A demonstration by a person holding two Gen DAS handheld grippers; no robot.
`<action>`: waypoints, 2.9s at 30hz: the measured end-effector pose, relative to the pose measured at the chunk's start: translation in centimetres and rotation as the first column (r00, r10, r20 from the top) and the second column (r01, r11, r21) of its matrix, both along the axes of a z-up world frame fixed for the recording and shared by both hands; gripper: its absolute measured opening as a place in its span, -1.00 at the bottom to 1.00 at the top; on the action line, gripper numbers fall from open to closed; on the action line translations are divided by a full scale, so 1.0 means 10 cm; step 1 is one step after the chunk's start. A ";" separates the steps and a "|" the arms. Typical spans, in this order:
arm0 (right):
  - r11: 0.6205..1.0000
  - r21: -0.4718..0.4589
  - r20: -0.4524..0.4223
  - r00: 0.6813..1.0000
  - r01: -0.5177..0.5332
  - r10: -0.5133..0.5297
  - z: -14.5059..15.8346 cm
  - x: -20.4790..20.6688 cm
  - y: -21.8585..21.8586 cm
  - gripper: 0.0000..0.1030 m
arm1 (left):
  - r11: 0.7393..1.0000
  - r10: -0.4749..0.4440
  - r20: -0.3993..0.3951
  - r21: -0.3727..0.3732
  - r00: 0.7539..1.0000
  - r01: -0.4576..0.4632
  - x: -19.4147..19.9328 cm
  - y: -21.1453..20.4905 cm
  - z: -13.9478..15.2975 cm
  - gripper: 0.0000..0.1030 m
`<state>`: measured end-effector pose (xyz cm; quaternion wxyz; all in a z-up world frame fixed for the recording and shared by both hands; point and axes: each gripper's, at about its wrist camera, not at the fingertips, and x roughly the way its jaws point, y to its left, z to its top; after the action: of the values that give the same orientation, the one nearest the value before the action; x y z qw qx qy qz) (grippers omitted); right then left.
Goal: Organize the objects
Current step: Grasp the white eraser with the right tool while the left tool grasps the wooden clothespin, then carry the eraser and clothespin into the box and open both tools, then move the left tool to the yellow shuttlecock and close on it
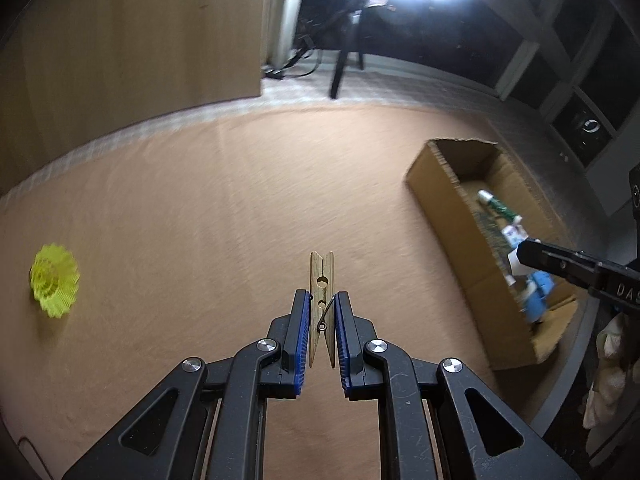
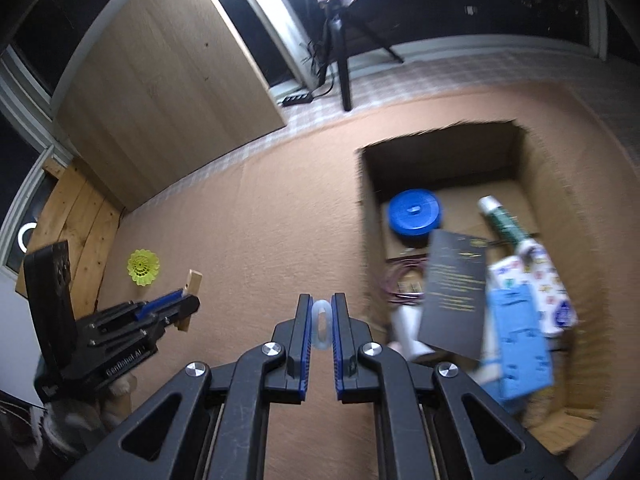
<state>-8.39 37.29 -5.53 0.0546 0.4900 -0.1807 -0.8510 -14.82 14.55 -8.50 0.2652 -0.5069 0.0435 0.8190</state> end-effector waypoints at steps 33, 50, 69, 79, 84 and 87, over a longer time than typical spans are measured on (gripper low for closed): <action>0.984 0.101 0.019 0.989 0.146 -0.149 -0.09 0.62 1.00 -0.83 | 0.971 -0.239 -0.002 -0.007 0.971 0.239 0.08 1.95 0.08 -0.74; 0.982 0.152 0.002 0.993 0.116 -0.118 -0.06 0.64 0.94 0.02 | 0.967 -0.254 -0.004 -0.007 0.967 0.254 0.07 2.03 0.06 0.31; 0.989 0.090 -0.013 0.994 0.114 -0.113 0.08 0.55 0.71 0.03 | 0.983 -0.184 -0.040 0.007 0.982 0.184 0.05 1.37 0.25 0.31; 0.996 0.084 -0.020 0.999 0.032 -0.030 0.11 0.36 0.21 0.04 | 0.998 -0.057 -0.040 -0.004 0.998 0.057 -0.12 0.51 0.31 0.31; 0.997 0.082 -0.017 1.000 -0.012 0.014 0.10 0.27 -0.05 0.04 | 1.000 0.025 -0.031 -0.008 0.999 -0.026 -0.23 0.00 0.28 0.31; 0.996 0.085 -0.012 0.999 -0.042 0.043 0.08 0.21 -0.23 0.04 | 0.998 0.067 -0.024 -0.014 0.997 -0.067 -0.30 -0.30 0.26 0.31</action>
<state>-6.29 34.98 -4.70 0.0531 0.4899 -0.1337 -0.8598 -17.79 11.59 -5.94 0.2334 -0.5005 0.0355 0.8329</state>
